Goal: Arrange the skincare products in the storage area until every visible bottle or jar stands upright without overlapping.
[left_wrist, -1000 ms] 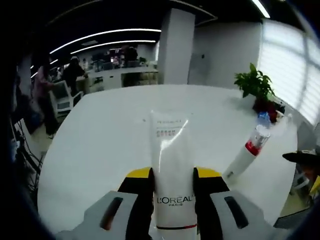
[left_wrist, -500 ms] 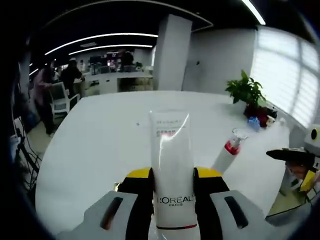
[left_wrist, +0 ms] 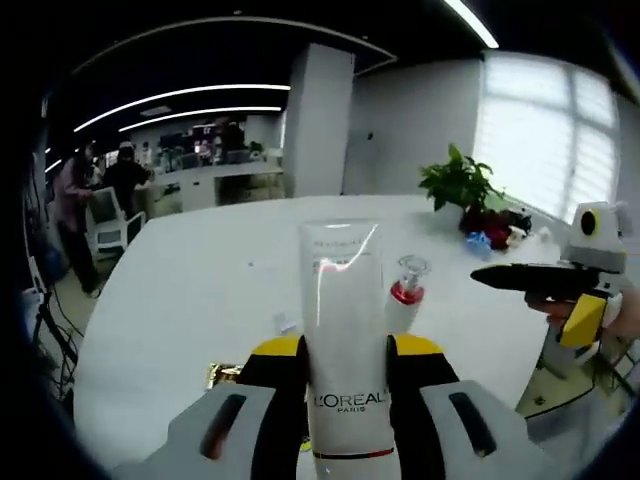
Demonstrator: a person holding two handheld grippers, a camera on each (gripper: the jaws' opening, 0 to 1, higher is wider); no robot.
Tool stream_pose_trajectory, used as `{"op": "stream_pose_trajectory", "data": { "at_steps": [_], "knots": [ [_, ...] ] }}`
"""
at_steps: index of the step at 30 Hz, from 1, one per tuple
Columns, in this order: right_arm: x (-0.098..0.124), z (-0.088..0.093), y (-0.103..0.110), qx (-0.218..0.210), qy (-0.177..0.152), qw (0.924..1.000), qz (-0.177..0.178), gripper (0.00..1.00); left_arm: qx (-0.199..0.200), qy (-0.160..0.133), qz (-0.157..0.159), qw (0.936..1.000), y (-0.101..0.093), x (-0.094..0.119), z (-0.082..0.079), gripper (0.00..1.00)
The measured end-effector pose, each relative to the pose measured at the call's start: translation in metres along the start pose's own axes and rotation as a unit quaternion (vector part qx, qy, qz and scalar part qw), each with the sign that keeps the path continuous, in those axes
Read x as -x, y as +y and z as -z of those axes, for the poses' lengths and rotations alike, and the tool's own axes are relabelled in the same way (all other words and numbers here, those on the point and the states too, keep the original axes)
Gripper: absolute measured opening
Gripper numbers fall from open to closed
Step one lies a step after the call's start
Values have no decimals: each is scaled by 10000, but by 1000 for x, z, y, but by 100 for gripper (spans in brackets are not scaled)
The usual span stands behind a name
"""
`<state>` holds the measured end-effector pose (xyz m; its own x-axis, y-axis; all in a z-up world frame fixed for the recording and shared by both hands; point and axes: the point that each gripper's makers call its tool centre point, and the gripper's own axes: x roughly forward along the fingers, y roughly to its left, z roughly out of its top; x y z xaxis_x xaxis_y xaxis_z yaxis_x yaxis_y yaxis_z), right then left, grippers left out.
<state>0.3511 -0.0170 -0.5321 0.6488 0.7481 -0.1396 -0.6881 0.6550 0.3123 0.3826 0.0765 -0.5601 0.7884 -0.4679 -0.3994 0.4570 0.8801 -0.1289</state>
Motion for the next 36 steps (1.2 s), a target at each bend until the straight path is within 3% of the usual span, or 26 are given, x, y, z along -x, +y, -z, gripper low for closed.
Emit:
{"op": "stream_pose_trajectory", "data": {
  "at_steps": [10, 23, 36],
  "knots": [
    [-21, -28, 13, -83, -263, 9987, -420, 80, -314, -258, 216, 9989, -31, 13, -10, 28],
    [-33, -41, 25, -542, -405, 9954, -671, 69, -736, -406, 277, 9961, -45, 24, -14, 28],
    [-39, -50, 27, -717, -477, 9937, -718, 60, -1073, -537, 474, 9916, -66, 28, -20, 28]
  ]
}}
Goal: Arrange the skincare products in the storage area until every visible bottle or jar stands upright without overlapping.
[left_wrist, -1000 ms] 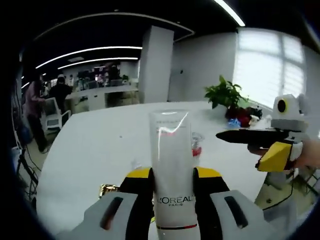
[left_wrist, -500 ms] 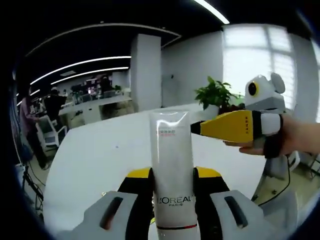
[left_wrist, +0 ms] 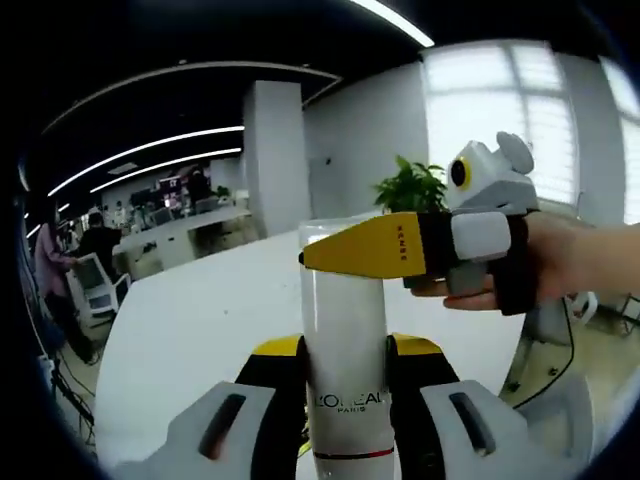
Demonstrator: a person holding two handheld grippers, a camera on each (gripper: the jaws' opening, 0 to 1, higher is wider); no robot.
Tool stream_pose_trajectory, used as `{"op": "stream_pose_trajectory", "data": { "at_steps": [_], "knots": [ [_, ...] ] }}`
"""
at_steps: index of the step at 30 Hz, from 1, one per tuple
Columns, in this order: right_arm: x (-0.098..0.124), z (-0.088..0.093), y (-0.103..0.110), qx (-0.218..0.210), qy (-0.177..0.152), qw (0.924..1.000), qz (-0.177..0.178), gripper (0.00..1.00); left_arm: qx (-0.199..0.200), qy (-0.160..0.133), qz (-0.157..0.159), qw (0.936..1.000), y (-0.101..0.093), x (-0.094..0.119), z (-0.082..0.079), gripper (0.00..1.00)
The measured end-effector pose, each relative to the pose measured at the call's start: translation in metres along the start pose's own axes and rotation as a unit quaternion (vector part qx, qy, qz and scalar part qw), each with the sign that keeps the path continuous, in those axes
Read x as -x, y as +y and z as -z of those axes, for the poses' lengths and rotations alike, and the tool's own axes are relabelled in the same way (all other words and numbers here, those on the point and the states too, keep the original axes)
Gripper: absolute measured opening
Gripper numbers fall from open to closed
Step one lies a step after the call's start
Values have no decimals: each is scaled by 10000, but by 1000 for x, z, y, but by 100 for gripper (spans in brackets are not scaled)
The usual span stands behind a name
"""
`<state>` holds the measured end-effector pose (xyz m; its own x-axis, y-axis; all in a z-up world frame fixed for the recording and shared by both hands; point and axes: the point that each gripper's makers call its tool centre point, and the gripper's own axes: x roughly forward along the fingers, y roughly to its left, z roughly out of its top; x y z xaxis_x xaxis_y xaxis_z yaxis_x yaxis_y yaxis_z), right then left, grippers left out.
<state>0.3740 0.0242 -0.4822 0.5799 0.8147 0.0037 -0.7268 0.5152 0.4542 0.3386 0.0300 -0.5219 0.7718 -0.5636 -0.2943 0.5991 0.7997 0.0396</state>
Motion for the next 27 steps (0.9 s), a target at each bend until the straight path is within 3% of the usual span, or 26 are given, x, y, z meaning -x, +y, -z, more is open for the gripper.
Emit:
{"op": "stream_pose_trajectory", "data": {
  "at_steps": [16, 27],
  "knots": [
    [2, -6, -1, -149, -62, 9999, -55, 46, -127, -126, 5, 9998, -8, 1, -4, 28],
    [1, 4, 6, -467, -33, 9987, -179, 29, -149, -180, -73, 9997, -7, 2, -6, 28]
  ]
}}
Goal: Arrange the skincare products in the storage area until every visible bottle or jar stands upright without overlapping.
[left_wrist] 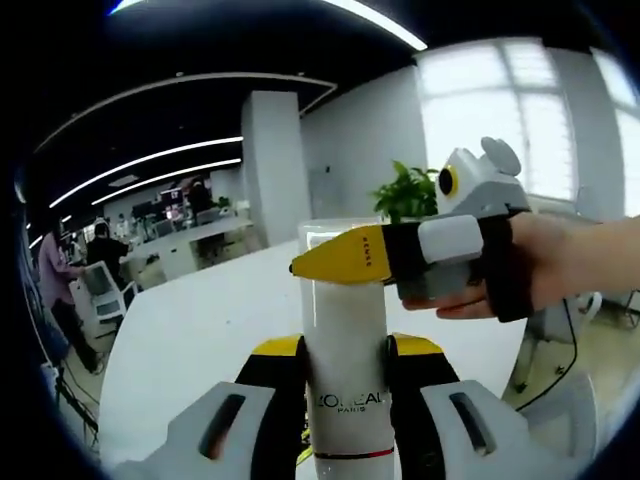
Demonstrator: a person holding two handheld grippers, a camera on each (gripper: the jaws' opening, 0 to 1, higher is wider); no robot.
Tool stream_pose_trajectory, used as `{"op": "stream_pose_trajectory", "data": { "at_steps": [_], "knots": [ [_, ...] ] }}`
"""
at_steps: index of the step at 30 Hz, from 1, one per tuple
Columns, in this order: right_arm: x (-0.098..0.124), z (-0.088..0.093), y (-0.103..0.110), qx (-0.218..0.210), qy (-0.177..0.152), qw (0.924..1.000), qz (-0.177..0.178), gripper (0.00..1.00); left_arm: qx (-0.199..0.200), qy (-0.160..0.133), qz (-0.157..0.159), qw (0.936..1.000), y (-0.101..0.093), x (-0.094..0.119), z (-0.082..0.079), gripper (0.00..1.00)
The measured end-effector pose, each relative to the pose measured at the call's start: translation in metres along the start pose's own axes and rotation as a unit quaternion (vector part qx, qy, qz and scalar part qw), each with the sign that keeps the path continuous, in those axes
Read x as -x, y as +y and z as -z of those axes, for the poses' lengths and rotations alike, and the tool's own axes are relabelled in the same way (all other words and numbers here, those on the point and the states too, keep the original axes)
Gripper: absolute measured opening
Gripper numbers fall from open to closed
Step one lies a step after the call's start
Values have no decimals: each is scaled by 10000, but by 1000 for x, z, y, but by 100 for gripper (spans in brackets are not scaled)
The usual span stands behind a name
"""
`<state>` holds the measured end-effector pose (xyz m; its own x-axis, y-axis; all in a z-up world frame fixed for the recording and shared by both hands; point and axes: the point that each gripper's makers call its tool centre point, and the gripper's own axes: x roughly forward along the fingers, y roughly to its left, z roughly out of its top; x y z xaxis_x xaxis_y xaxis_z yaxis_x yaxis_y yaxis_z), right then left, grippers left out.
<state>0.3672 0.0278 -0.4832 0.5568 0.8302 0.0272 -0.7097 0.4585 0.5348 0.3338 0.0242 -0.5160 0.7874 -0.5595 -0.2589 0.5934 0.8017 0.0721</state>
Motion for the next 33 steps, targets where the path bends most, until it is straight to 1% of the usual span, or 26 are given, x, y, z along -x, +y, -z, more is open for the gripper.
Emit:
{"op": "stream_pose_trajectory", "data": {
  "at_steps": [5, 10, 13, 14, 17, 24, 28, 33],
  "knots": [
    [-1, 0, 3, -54, -16, 10000, -69, 21, 47, -13, 5, 10000, -1, 0, 1, 28],
    [-1, 1, 3, -93, 20, 9999, -54, 20, 52, -4, 2, 10000, -1, 0, 2, 29],
    [-2, 3, 4, -142, 92, 9999, -36, 17, 42, 29, 5, 10000, -1, 0, 4, 29],
    [-3, 4, 4, -119, 151, 9998, -6, 16, 42, 80, 15, 10000, -1, -1, 7, 29],
    [-4, 6, 7, 72, 244, 9997, -7, 15, 54, 103, 37, 9999, -1, 0, 10, 30],
    [-2, 7, 12, 136, 236, 9996, -51, 12, 65, 93, 143, 9998, -2, 1, 11, 30],
    [-2, 7, 18, 412, 351, 9985, -101, 11, 152, 49, 266, 9995, -3, 3, 11, 30],
    [3, 12, 24, 508, 416, 9977, -192, 11, 254, 29, 485, 9985, -9, 7, 13, 30]
  ]
}}
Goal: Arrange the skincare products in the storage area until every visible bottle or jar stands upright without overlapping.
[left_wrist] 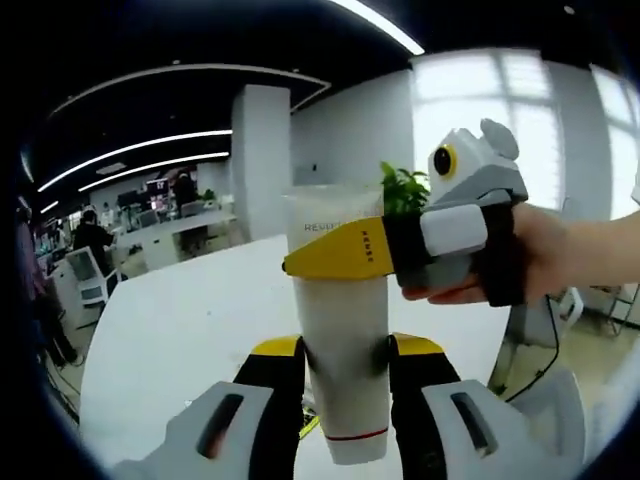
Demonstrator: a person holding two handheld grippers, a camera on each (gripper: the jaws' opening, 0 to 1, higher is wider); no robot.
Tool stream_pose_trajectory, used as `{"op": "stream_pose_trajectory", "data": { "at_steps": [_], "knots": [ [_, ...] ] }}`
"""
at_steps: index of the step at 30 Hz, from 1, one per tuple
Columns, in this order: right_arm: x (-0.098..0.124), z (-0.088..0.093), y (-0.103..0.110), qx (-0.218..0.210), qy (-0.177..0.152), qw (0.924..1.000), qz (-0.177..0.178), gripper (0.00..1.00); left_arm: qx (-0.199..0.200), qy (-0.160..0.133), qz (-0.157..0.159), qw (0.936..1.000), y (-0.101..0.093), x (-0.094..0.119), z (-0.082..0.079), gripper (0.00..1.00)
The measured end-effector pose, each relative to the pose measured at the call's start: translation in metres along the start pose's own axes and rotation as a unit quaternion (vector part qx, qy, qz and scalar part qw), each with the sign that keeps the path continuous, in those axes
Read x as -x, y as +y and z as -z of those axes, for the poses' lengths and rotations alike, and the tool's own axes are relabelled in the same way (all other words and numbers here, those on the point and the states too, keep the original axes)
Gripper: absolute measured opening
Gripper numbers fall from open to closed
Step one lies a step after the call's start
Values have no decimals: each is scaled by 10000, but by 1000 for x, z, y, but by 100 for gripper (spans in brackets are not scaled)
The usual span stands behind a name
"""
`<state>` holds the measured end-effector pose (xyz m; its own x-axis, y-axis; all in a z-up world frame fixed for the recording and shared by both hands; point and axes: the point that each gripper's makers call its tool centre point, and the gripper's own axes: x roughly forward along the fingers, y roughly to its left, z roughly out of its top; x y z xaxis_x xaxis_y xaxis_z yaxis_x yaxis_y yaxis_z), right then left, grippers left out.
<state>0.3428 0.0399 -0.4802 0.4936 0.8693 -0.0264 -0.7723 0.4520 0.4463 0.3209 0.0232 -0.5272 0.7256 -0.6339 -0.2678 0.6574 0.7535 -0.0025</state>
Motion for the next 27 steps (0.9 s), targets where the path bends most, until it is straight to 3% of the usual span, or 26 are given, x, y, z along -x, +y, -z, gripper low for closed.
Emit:
{"op": "stream_pose_trajectory", "data": {
  "at_steps": [14, 27],
  "knots": [
    [10, 11, 34, 676, 444, 9941, -726, 11, 607, 63, 944, 9937, -24, 12, 7, 28],
    [22, 20, 61, 987, 900, 9800, -1474, 11, 819, 150, 1880, 9786, -47, 33, 8, 24]
  ]
}}
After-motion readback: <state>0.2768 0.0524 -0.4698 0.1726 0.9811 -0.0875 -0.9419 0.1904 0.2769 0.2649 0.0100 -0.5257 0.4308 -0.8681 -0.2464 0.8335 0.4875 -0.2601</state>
